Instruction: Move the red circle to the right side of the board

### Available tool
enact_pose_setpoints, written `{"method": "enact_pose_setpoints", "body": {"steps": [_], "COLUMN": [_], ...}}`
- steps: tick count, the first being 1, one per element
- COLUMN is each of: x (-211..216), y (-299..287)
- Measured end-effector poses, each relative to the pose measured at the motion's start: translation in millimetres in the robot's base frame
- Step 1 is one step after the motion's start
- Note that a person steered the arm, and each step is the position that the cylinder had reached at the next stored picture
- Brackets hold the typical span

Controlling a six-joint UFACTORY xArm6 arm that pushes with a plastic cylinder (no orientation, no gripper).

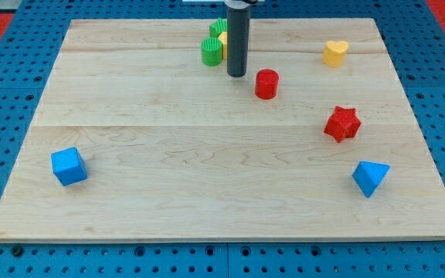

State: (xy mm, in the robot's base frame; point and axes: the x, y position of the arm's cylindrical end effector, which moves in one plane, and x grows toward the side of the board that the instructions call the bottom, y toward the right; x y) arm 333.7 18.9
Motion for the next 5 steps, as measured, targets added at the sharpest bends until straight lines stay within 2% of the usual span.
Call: {"method": "enact_pose_setpoints", "body": {"steps": [3,5], "x": [22.9,24.1], "y": [11.7,61.3]}}
